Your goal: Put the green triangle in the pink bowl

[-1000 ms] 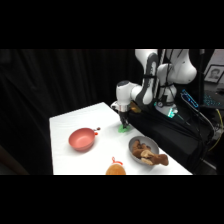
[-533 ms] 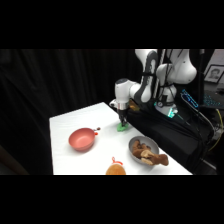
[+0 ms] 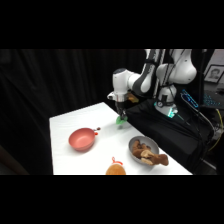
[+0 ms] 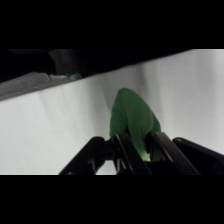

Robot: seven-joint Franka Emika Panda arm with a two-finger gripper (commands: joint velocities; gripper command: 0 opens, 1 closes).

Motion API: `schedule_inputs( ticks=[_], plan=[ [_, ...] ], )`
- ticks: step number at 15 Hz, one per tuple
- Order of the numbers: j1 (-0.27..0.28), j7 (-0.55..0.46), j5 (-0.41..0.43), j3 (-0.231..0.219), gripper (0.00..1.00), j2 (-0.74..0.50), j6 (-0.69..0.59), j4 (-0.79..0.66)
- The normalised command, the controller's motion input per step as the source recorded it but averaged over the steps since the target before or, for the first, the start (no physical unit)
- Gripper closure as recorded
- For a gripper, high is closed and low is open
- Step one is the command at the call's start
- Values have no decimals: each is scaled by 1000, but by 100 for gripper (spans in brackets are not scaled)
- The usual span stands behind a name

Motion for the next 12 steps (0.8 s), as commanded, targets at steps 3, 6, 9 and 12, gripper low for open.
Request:
schedule_inputs(
  ticks=[3,6,9,12],
  plan=[
    [-65,50,-121,78,94,-458,-397,15],
    [-90,2,-84,90,94,-445,-409,65],
    [-89,-30,-58,96,94,-395,-411,119],
    [-74,-40,-44,106,94,-271,-385,173]
  ],
)
